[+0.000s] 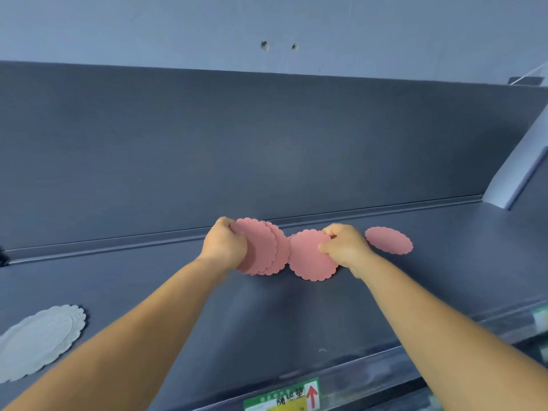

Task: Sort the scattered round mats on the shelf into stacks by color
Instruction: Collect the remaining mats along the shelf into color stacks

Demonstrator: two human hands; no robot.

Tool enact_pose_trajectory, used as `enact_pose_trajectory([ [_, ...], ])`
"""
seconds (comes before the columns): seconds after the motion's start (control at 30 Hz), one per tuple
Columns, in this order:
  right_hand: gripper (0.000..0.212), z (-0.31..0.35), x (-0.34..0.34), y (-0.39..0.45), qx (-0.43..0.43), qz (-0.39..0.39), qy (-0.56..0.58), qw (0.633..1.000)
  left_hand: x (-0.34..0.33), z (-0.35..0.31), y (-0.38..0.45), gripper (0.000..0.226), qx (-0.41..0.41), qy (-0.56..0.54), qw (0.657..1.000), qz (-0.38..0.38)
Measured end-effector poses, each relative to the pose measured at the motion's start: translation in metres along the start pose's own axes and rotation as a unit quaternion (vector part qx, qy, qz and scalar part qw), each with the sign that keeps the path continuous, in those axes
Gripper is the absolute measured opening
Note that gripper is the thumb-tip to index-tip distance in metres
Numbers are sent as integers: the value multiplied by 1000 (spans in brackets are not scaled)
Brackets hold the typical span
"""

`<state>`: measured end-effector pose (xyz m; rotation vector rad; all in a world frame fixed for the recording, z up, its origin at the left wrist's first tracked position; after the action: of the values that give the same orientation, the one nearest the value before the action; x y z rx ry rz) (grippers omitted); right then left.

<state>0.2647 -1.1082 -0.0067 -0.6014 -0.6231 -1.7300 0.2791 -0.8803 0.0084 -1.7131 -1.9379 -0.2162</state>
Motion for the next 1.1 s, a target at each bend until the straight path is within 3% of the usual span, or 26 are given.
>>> enact_pose_trajectory([
  [0.13, 32, -7, -9, 16, 3, 67, -59, 996, -4, 2, 3, 32, 16, 11, 1000, -14],
  [0.3, 31, -7, -14, 26, 15, 80, -112, 990, -11, -1, 4, 30, 11, 14, 1000, -11],
  [0.5, 21, -11, -1, 31, 42, 41, -34, 998, -32, -16, 1, 26, -7, 4, 1000, 15],
  [0.6, 40, -28, 18, 30, 32, -5, 18, 999, -46, -25, 2, 26, -17, 13, 1000, 19],
  [0.7, 58, -51, 48, 29, -2, -50, -18, 999, -68, -37, -2, 27, -34, 11, 998, 46],
  [0.87, 8, -92, 87, 29, -39, -104, -61, 992, -102, -55, -7, 27, -54, 14, 996, 76],
  [1.1, 20, -117, 93, 27, -113, -43, -108, 987, -130, -66, -8, 25, -54, 21, 994, 94],
])
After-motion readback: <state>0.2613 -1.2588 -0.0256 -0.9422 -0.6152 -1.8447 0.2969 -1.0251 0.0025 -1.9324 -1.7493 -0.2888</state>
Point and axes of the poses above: each hand's wrist, its own y-axis towards the middle knuckle, its own x-axis out of the back of the hand, z = x × y, the point moved 4 cm from there along y, towards the middle knuckle, and after that the axes turned 12 degrees about x, right-handed, at the moved point
